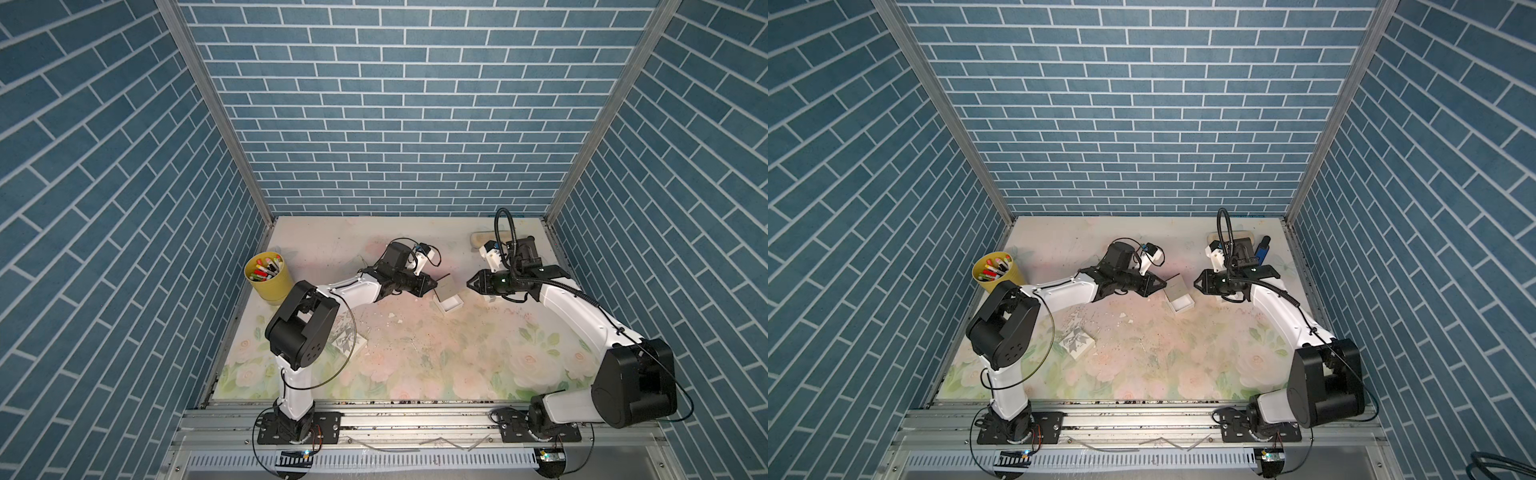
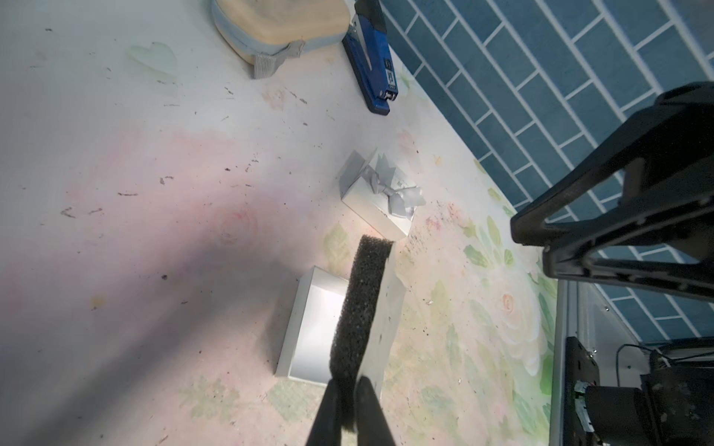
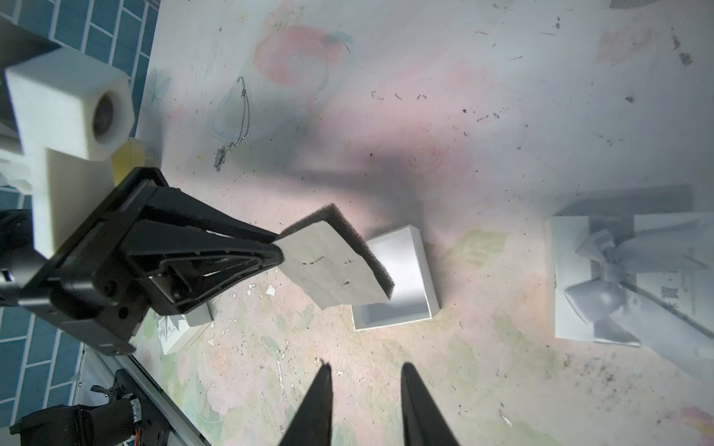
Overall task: Take the necklace out of the lift-off lid jewelry box
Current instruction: Place the inner lining in the jewelry box.
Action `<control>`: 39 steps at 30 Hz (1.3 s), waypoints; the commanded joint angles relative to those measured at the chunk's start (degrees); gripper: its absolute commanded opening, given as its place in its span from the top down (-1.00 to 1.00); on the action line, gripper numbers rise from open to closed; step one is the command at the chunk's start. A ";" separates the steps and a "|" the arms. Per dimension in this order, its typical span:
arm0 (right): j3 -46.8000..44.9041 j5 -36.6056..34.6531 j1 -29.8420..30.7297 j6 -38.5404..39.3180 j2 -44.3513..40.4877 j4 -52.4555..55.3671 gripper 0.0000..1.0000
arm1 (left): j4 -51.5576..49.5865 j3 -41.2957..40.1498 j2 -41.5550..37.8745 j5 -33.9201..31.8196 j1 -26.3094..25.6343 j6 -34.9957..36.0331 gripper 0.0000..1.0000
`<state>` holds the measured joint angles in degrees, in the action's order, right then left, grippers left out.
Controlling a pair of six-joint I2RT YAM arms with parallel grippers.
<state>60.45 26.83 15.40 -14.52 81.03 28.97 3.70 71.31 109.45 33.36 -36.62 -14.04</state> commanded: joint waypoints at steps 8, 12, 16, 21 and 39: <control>-1.49 0.94 0.93 0.57 1.72 -2.62 0.45 | -8.45 5.05 3.54 -5.17 -2.57 1.66 0.79; -2.03 1.38 1.30 0.02 2.52 -3.74 0.48 | -7.94 5.43 4.43 -5.71 -2.93 0.99 0.79; -2.09 1.73 1.82 -0.16 3.38 -4.27 0.50 | -7.57 5.89 5.22 -6.02 -3.01 0.34 0.79; -2.07 1.65 2.00 -0.07 4.43 -4.30 0.52 | -7.48 5.95 4.74 -6.51 -3.01 -0.55 0.80; -1.78 2.34 2.01 -0.07 5.80 -5.53 0.57 | -1.07 0.43 0.15 -13.25 -4.11 -8.09 0.83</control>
<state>59.09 27.90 17.21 -14.70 86.06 24.27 1.56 72.90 111.09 21.98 -39.97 -20.80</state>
